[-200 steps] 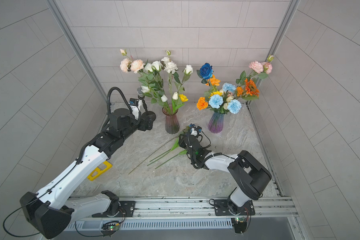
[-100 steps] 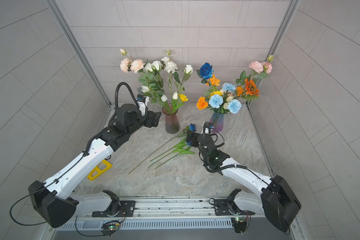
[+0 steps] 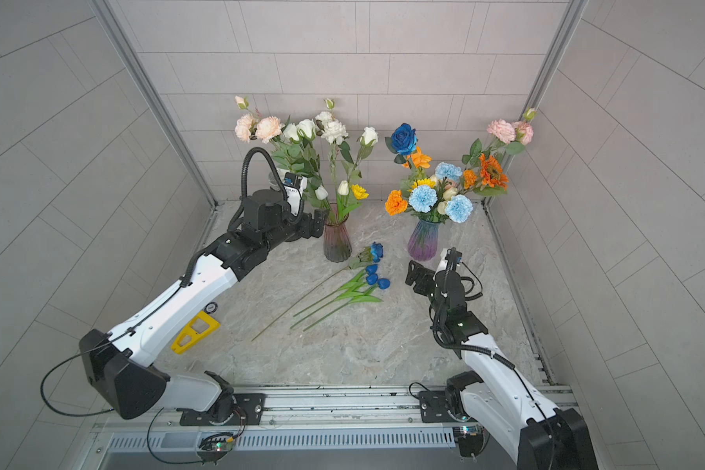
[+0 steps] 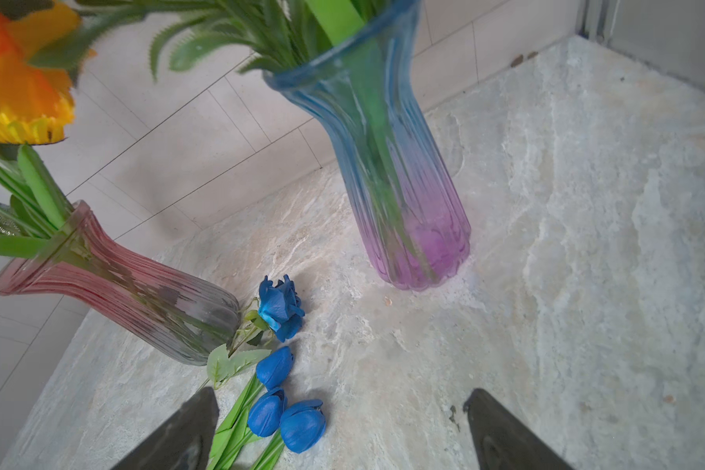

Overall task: Pick out blue flowers from the vase
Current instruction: Place the flower at the center of the board, then adjust the vase at the center of the board.

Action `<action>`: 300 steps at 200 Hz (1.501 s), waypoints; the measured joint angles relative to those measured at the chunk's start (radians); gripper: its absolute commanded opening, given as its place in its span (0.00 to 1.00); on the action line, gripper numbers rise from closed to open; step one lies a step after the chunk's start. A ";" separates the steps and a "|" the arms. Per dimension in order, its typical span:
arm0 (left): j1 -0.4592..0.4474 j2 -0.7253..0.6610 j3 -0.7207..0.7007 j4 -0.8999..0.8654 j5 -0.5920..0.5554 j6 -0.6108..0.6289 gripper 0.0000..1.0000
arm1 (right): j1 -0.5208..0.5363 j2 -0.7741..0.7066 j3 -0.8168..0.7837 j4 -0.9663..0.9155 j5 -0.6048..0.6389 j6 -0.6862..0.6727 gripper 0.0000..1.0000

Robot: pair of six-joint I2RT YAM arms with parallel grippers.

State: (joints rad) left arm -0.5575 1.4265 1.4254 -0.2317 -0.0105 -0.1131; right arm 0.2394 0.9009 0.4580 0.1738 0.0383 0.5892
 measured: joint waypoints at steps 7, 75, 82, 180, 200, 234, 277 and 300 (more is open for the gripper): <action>0.000 0.007 0.009 0.002 0.002 0.000 0.94 | 0.000 0.016 0.022 -0.003 0.008 -0.050 0.97; -0.002 0.082 0.059 0.000 0.006 0.002 0.94 | -0.025 0.191 -0.039 0.292 0.099 -0.470 0.99; -0.002 0.095 0.075 0.001 0.007 0.002 0.94 | -0.031 0.230 -0.056 0.356 0.108 -0.492 0.99; -0.002 0.167 0.153 -0.013 0.005 0.022 0.94 | -0.061 0.642 -0.084 1.069 0.128 -0.661 0.99; -0.002 0.167 0.153 -0.013 0.002 0.027 0.94 | -0.079 0.667 -0.057 1.123 0.131 -0.668 0.99; -0.002 0.169 0.153 -0.013 0.000 0.034 0.94 | -0.112 0.712 0.003 1.156 0.130 -0.665 0.99; -0.002 0.214 0.200 -0.024 0.000 0.037 0.94 | -0.136 0.774 0.085 1.168 0.122 -0.660 0.99; -0.002 0.238 0.244 -0.039 0.003 0.037 0.94 | -0.143 0.793 0.119 1.168 0.110 -0.658 1.00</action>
State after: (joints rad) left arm -0.5598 1.6642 1.6695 -0.2710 -0.0074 -0.0765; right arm 0.0959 1.6943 0.5766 1.3415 0.1486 -0.0685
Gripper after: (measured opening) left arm 0.942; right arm 0.994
